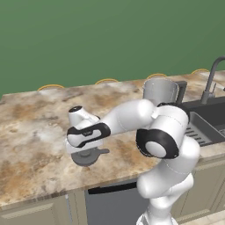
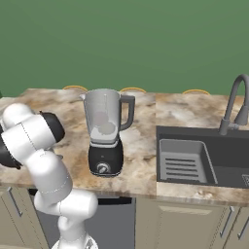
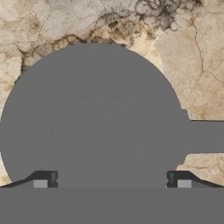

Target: Grab the onion and lemon from the fridge, place them in the blender, close the lid, and turn on the blender to create a marinade.

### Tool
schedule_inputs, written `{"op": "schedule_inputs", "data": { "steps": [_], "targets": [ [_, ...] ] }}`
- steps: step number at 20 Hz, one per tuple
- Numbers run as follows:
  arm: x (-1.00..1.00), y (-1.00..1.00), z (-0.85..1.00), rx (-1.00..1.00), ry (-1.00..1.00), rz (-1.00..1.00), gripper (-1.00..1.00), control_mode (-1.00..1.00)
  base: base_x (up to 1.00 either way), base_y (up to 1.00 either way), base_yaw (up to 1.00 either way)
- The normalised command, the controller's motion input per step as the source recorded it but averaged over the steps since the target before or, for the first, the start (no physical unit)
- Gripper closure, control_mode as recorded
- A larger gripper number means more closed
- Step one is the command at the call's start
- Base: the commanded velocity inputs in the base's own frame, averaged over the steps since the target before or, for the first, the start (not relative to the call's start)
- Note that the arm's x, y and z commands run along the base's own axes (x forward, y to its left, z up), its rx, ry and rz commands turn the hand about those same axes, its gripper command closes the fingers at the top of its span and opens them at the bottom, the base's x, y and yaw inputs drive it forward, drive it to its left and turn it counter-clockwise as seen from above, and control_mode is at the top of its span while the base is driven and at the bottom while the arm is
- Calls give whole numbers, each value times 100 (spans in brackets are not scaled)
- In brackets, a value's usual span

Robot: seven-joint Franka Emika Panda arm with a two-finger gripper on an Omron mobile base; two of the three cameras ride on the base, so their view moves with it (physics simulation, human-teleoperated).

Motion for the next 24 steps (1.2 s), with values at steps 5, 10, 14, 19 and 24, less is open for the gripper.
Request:
{"op": "schedule_inputs", "data": {
  "steps": [5,10,14,19,24],
  "targets": [
    [22,0,0,0,0,-1,-100,-100,0,0,0],
    [18,0,0,0,0,0,-100,-100,0,0,0],
    [0,0,0,2,0,-3,-100,-100,0,0,0],
    [-3,0,-41,0,0,0,-100,-100,0,0,0],
    [-1,0,-42,2,0,0,-100,-100,0,0,0]
  ]
}}
